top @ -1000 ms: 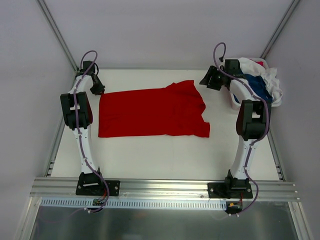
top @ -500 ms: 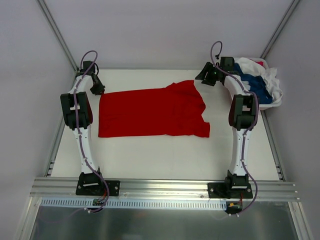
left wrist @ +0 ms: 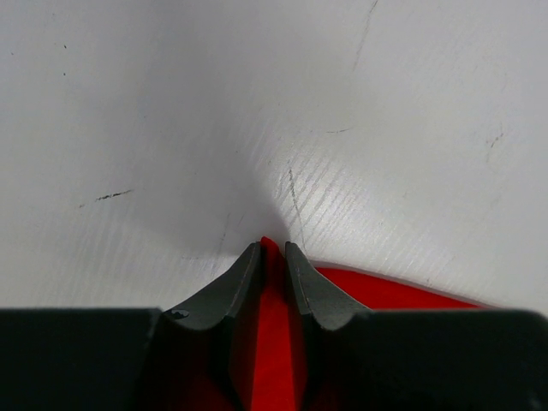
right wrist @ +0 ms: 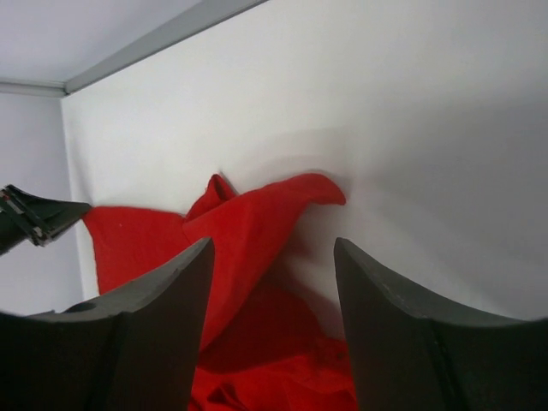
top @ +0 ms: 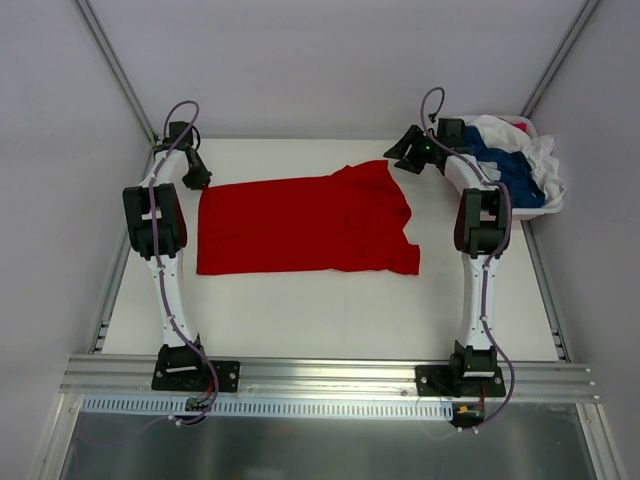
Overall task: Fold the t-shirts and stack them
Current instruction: Grap the side of the flattened tshirt furthest away from the robot with both arms
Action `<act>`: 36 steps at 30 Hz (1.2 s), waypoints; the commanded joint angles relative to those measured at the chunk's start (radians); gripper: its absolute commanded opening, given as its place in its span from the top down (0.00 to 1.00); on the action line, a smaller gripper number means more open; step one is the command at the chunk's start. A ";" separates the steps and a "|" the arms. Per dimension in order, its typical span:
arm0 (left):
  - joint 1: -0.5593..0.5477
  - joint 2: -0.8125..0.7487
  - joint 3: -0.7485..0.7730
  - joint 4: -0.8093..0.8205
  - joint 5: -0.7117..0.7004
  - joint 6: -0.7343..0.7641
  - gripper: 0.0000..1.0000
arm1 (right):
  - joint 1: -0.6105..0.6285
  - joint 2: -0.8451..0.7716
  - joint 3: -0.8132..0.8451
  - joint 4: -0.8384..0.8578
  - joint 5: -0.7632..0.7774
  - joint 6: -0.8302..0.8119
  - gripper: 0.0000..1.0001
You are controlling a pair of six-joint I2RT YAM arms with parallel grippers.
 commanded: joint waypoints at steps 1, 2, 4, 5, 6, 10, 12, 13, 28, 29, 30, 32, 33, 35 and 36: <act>-0.009 -0.012 -0.017 -0.012 -0.017 0.022 0.83 | 0.003 0.022 -0.004 0.124 -0.083 0.118 0.39; -0.009 -0.012 -0.017 -0.012 -0.019 0.022 0.83 | 0.001 0.027 -0.004 0.144 -0.088 0.129 0.40; -0.009 -0.011 -0.017 -0.012 -0.019 0.022 0.83 | 0.000 0.036 -0.004 0.159 -0.106 0.164 0.42; -0.009 -0.011 -0.015 -0.012 -0.019 0.022 0.83 | 0.000 0.050 -0.004 0.212 -0.117 0.184 0.43; -0.011 -0.011 -0.015 -0.012 -0.019 0.022 0.83 | 0.000 0.059 -0.002 0.233 -0.138 0.204 0.48; -0.011 -0.009 -0.015 -0.012 -0.019 0.022 0.83 | -0.003 0.087 -0.002 0.285 -0.154 0.272 0.53; -0.011 -0.008 -0.014 -0.012 -0.017 0.024 0.82 | -0.003 0.096 -0.002 0.297 -0.159 0.279 0.57; -0.011 -0.008 -0.014 -0.012 -0.017 0.024 0.83 | -0.003 0.098 -0.004 0.299 -0.159 0.281 0.59; -0.011 -0.005 -0.003 -0.012 -0.017 0.024 0.83 | -0.013 0.081 -0.040 0.316 -0.157 0.278 1.00; -0.012 -0.009 -0.003 -0.012 -0.017 0.024 0.83 | -0.013 0.075 -0.047 0.316 -0.159 0.275 1.00; -0.014 -0.012 -0.001 -0.012 -0.019 0.024 0.83 | -0.014 0.072 -0.048 0.316 -0.159 0.273 1.00; -0.014 -0.018 0.005 -0.012 -0.020 0.022 0.85 | -0.016 0.063 -0.053 0.316 -0.160 0.269 1.00; -0.014 -0.026 0.008 -0.012 -0.022 0.024 0.85 | -0.016 0.059 -0.056 0.316 -0.160 0.264 1.00; -0.017 -0.040 0.019 -0.012 -0.027 0.027 0.90 | -0.017 0.043 -0.060 0.316 -0.159 0.256 1.00; -0.017 -0.046 0.023 -0.012 -0.027 0.028 0.94 | -0.016 0.035 -0.070 0.316 -0.159 0.252 1.00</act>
